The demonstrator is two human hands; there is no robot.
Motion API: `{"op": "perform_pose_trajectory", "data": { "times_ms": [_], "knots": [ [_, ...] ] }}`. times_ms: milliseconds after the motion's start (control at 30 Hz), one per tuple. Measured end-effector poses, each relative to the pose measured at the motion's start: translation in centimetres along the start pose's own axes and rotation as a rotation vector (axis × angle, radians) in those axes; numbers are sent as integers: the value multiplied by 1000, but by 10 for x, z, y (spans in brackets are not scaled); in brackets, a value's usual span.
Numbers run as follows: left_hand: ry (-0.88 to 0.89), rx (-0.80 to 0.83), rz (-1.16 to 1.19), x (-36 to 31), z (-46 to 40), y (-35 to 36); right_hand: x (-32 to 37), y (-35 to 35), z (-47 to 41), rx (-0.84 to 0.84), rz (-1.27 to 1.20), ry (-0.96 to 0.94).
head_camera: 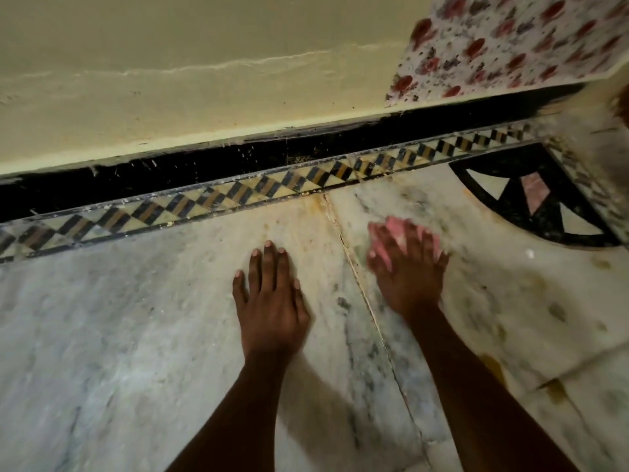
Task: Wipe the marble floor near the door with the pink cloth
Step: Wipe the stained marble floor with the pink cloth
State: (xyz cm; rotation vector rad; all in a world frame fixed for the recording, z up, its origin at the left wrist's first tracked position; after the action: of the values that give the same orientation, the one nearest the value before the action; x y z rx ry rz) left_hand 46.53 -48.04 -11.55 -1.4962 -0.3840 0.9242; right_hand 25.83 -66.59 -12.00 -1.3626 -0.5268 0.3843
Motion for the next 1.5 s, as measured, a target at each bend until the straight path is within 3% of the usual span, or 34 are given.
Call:
{"op": "perform_pose_trajectory", "data": {
  "times_ms": [67, 100, 267, 400, 600, 700, 767, 833, 933, 1067, 1133, 1200, 1300, 1367, 1500],
  "knots": [
    [11, 26, 0, -3, 3, 3, -15, -3, -20, -43, -46, 152],
    [10, 30, -2, -1, 3, 3, -5, 2, -28, -17, -72, 135],
    [71, 43, 0, -6, 4, 0, 49, 17, 50, 18, 9, -183],
    [211, 53, 89, -27, 20, -6, 34, 21, 146, 59, 0, -296],
    [394, 88, 8, -132, -10, 16, -40, 4, 84, -49, -36, 51],
    [336, 60, -7, -136, -23, 36, -25, 8, 50, 32, -14, -132],
    [307, 42, 27, -134, -26, 38, -16, 4, 70, -2, 47, -311],
    [300, 43, 45, -134, -25, 32, -21, 8, 108, 49, 25, -363],
    [277, 43, 31, -137, -26, 31, -71, 3, 108, 33, -27, -130],
    [298, 17, 1, -133, -31, 41, -117, -10, 20, -63, -135, 362],
    [293, 10, -6, -135, -31, 41, -94, -9, -29, -57, -180, 336],
    [282, 1, -18, -135, -32, 41, -49, -9, -58, -42, -146, 50],
    [266, 13, -26, -135, -35, 41, -19, -6, -20, -90, -49, -244],
    [260, 18, -40, -134, -35, 42, -51, -4, 6, -57, -1, -161],
    [267, 4, -38, -132, -36, 45, -128, -24, -41, -160, -107, 383]
  ]
}}
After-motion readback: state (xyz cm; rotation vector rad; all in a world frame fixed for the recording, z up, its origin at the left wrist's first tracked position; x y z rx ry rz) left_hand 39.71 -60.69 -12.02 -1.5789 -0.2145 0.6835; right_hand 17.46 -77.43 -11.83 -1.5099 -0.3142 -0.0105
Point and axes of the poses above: each hand's wrist, its own z-axis away from the middle knuckle, its own y-axis out of the palm, x = y × z, the point moved 10 cm from there along -z, towards the middle knuckle, and after that the axes turned 14 degrees about -y, right-handed, at the moved point
